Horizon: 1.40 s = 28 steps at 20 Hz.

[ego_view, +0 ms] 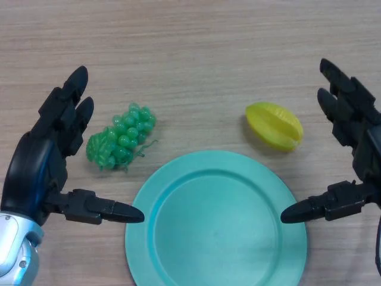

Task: Pick up the yellow starfruit and place it on the plate

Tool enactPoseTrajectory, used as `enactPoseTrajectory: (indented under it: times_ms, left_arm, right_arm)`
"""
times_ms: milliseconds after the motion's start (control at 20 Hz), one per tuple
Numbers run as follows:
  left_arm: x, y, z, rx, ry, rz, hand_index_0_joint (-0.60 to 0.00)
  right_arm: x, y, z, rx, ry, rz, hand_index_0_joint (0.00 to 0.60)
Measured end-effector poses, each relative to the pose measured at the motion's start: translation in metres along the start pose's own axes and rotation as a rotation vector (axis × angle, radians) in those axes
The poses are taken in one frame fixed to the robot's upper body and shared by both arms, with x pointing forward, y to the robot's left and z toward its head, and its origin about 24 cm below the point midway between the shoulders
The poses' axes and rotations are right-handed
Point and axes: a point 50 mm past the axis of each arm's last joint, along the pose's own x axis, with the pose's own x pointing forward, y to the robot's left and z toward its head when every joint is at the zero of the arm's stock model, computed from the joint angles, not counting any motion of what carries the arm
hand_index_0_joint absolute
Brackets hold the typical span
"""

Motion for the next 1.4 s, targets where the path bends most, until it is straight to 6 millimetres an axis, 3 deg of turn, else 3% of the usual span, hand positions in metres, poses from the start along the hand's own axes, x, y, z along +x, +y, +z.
enactPoseTrajectory:
  times_ms: [500,700,950,1400]
  left_arm:
    - [0.004,0.003,0.001,0.02,-0.034,0.008,0.0]
    - [0.005,0.005,0.005,0.029,-0.07,0.029,0.0]
    - [0.004,0.004,0.005,0.063,-0.064,0.029,0.0]
    - [-0.006,0.017,0.01,0.087,-0.074,0.085,0.0]
  right_arm:
    - [0.008,-0.002,-0.003,-0.007,0.006,0.003,0.0]
    - [0.027,-0.009,-0.003,-0.086,-0.039,0.001,0.0]
    - [0.052,-0.019,-0.027,-0.254,0.028,-0.046,0.0]
    - [0.081,-0.022,-0.044,-0.324,0.059,-0.044,0.0]
